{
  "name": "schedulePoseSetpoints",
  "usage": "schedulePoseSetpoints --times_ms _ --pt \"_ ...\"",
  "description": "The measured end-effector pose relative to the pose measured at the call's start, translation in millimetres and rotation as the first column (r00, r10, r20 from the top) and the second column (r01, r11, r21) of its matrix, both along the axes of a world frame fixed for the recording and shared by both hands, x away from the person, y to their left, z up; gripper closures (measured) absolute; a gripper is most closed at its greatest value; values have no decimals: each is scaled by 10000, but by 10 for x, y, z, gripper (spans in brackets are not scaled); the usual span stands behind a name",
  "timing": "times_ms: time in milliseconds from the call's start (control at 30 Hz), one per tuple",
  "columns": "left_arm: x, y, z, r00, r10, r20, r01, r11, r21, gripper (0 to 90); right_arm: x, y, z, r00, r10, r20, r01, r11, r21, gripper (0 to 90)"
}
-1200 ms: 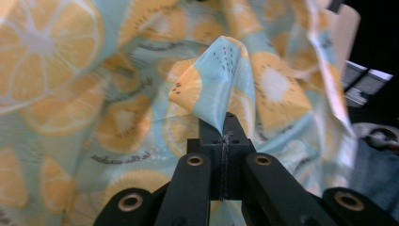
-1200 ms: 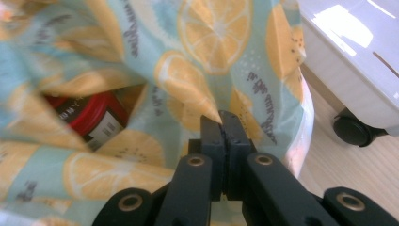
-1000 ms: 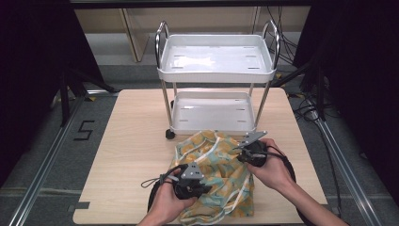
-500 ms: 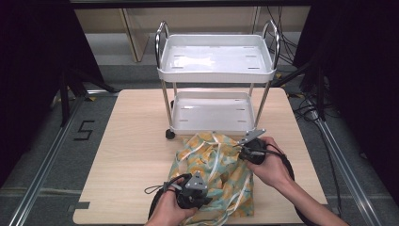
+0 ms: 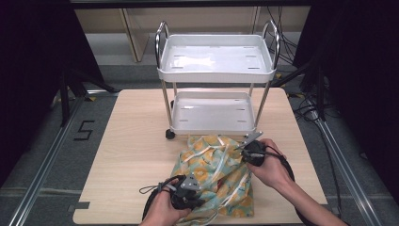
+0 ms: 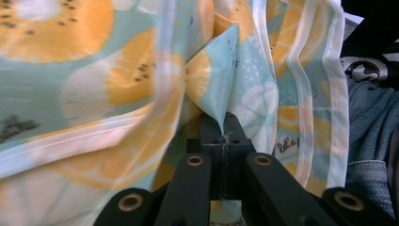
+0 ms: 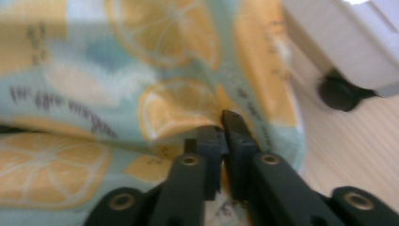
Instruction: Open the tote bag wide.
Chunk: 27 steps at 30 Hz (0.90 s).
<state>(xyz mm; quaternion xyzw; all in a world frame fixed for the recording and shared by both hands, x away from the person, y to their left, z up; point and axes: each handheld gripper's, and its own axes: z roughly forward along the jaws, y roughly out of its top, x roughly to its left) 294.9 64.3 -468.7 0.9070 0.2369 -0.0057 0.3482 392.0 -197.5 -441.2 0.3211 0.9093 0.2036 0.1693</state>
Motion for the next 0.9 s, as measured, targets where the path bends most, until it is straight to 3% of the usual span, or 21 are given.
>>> schedulePoseSetpoints --times_ms 33,100,133,200,267,333,367,433,467,533,567,600,633,700,767,833,867,900 --pt "-11 -12 6 9998 172 -77 -173 9998 -62 896 -22 15 -7 9993 268 -248 -264 9995 174 789" --pt "-3 -26 28 9999 123 37 -123 9999 -119 895 -70 28 13 9985 499 -243 -485 9972 572 723" --pt "5 -29 43 9999 13 148 -11 10000 -86 896 -47 -12 38 9933 1102 354 -1103 9939 13 671" --pt "-3 -42 55 9997 174 181 -171 9998 -137 895 -90 11 99 9874 1548 336 -1564 9865 493 594" --pt "2 -43 63 9996 151 238 -148 9998 -119 895 -168 52 151 9846 1698 410 -1734 9784 1126 522" --pt "3 -45 66 9994 233 268 -230 9997 -126 895 -203 61 222 9799 1956 382 -1989 9717 1273 457" --pt "9 -43 76 9991 124 402 -121 9999 -76 895 -242 86 254 9832 1811 233 -1826 9716 1506 430" --pt "11 -44 86 9987 127 490 -125 9999 -56 894 -290 130 291 9834 1778 348 -1812 9663 1830 391" --pt "15 -40 94 9986 85 520 -84 10000 -12 895 -265 133 290 9657 2433 906 -2566 9477 1899 381" --pt "7 -47 98 9985 289 462 -285 9995 -107 894 -276 177 310 9502 2822 1318 -3055 9271 2172 365" --pt "24 -37 112 9980 45 631 -48 10000 49 894 -287 200 314 9464 2936 1344 -3174 9223 2205 356" --pt "23 -34 118 9984 104 560 -109 9999 98 894 -291 225 313 9414 3147 1214 -3349 9150 2250 346" --pt "16 -45 118 9981 262 566 -259 9996 -55 894 -297 250 306 9364 3309 1172 -3494 9105 2211 339" --pt "50 -22 156 9956 -352 863 313 9984 466 894 -299 307 275 9288 3525 1145 -3695 9046 2126 328" --pt "40 -31 156 9969 -183 771 154 9992 378 894 -290 356 245 9205 3733 1158 -3897 8989 2005 332" --pt "40 -29 154 9969 -213 757 182 9990 414 894 -262 389 224 9178 3813 1104 -3961 8978 1926 404" --pt "43 -26 155 9969 -265 743 231 9987 460 894 -239 402 213 9196 3761 1134 -3918 8995 1935 477" --pt "32 -35 141 9970 -84 771 65 9997 251 894 -215 409 204 9242 3681 1016 -3813 9042 1923 599"
